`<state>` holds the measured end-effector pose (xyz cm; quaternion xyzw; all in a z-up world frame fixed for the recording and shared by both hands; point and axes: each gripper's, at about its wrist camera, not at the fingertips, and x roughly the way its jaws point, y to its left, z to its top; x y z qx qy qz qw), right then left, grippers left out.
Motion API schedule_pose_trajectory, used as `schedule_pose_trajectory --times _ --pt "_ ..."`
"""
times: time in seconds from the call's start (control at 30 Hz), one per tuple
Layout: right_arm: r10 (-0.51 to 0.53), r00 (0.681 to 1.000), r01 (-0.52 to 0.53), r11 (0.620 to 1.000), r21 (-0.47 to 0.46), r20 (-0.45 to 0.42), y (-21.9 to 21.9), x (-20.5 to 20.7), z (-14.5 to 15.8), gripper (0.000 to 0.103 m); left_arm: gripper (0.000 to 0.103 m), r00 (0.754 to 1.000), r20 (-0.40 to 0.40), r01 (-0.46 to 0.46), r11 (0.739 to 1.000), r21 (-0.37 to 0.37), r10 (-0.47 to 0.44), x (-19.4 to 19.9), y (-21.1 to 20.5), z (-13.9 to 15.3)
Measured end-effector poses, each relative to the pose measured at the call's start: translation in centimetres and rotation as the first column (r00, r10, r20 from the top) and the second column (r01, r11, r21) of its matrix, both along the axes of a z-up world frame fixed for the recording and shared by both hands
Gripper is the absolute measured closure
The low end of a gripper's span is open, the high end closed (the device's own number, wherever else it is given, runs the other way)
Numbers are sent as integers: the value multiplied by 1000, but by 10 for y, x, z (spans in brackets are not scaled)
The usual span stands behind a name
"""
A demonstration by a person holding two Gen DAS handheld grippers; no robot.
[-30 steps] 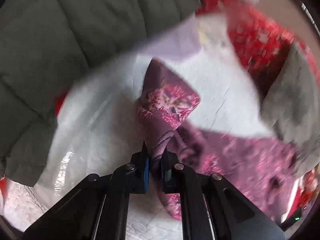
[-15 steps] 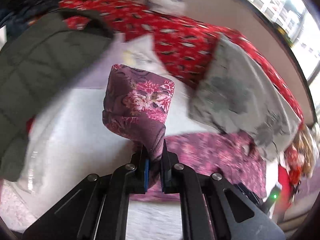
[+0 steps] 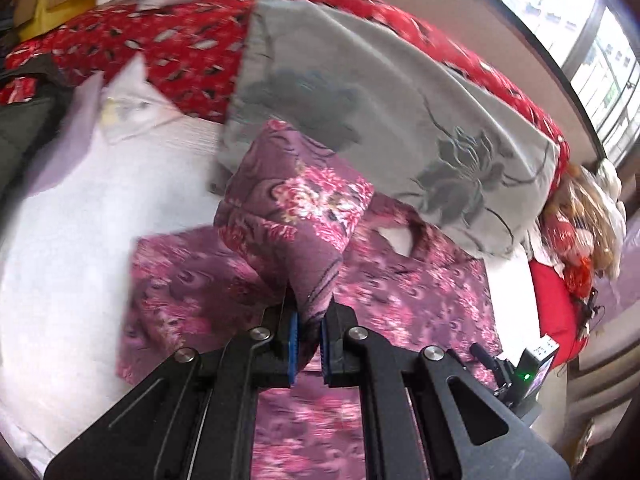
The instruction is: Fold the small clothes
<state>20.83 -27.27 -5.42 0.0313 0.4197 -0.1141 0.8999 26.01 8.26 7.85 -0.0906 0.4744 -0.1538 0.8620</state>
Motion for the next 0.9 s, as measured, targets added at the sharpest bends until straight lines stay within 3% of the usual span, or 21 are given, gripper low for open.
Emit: schedule_pose_trajectory --times 0.13,0.27,0.33,0.43,0.5,0.6,0.67,0.73,0.8,0.9 --pt "-1 999 0 1000 9 52 -15 -20 -9 29 97 999 -32 38 999 17 -37 -5 -44 -15" --pt "-7 996 6 1000 15 92 -17 -28 -17 21 96 993 -84 90 994 56 -85 -15 -90 -43" --pt "-8 995 6 1000 24 102 -17 -31 -17 19 91 990 -98 109 989 97 -100 -20 -107 -60" --pt "0 995 -4 999 39 104 -21 -29 -18 15 74 977 -168 153 979 135 -130 -24 -129 -93" --pt "5 995 -9 999 37 105 -19 -27 -19 14 72 969 -212 162 974 161 -127 -25 -135 -111" --pt "10 994 -14 999 36 105 -18 -27 -19 12 72 972 -177 184 968 171 -154 -34 -133 -108" --pt "12 995 -16 999 42 103 -19 -26 -19 11 72 968 -183 193 974 120 -170 -42 -120 -97" --pt "14 996 -18 999 46 88 -20 -25 -17 11 68 972 -159 177 984 12 -173 -54 -90 -82" --pt "-5 998 2 999 46 64 -20 -22 -9 14 55 978 -138 154 987 -48 -159 -64 -62 -73" --pt "10 986 -40 983 181 167 -20 -25 14 15 55 985 -133 94 990 -103 -108 -75 -19 -75"
